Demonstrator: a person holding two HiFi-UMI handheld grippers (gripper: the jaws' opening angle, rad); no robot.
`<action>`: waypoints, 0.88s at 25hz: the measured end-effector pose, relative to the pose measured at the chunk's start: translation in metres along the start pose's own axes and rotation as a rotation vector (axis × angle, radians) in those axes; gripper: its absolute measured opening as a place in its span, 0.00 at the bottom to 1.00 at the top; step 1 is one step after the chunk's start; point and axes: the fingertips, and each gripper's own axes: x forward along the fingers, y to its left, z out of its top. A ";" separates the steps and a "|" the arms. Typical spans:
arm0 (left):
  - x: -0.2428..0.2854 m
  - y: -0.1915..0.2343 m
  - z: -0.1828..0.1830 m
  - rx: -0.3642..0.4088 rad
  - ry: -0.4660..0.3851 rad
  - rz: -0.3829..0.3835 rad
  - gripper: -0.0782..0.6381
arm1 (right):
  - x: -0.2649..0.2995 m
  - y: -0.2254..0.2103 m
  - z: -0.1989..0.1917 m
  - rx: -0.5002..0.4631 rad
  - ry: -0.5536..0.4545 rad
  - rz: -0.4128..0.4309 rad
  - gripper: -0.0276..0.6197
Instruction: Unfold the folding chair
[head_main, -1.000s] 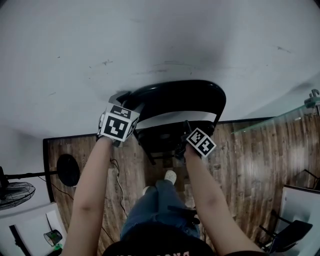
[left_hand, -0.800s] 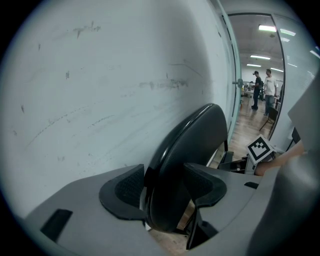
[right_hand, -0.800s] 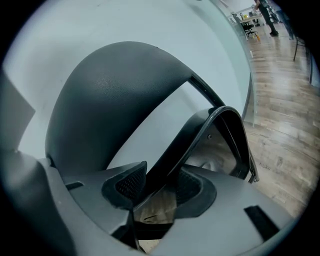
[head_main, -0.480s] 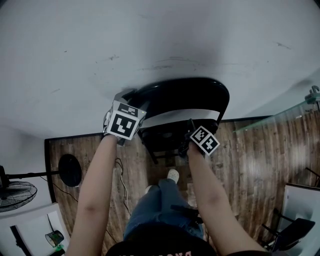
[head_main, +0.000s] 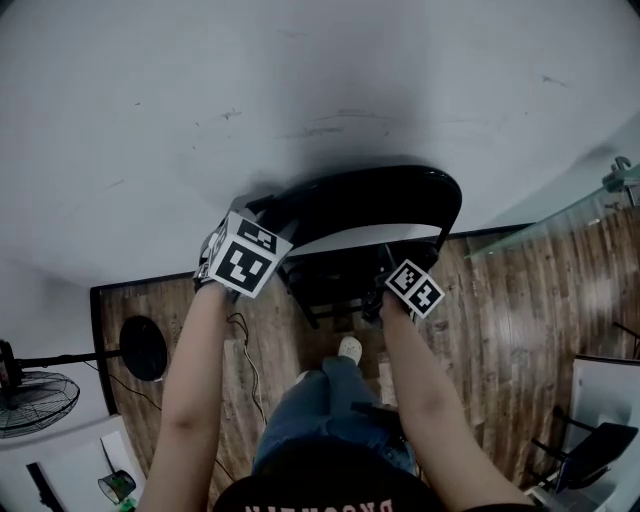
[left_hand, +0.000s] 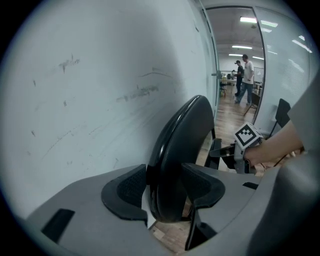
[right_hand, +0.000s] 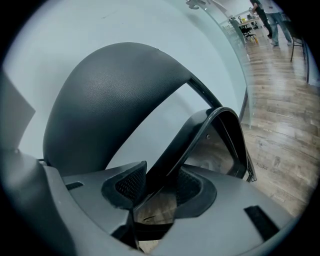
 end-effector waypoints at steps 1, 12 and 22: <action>-0.003 -0.003 -0.001 0.021 0.010 -0.021 0.40 | -0.003 -0.001 -0.001 0.002 -0.001 0.001 0.29; -0.011 -0.026 -0.002 0.157 0.088 -0.216 0.52 | -0.026 -0.008 -0.010 0.022 0.000 0.021 0.29; -0.015 -0.022 -0.001 0.197 0.098 -0.204 0.40 | -0.031 -0.009 -0.011 0.025 -0.014 0.011 0.30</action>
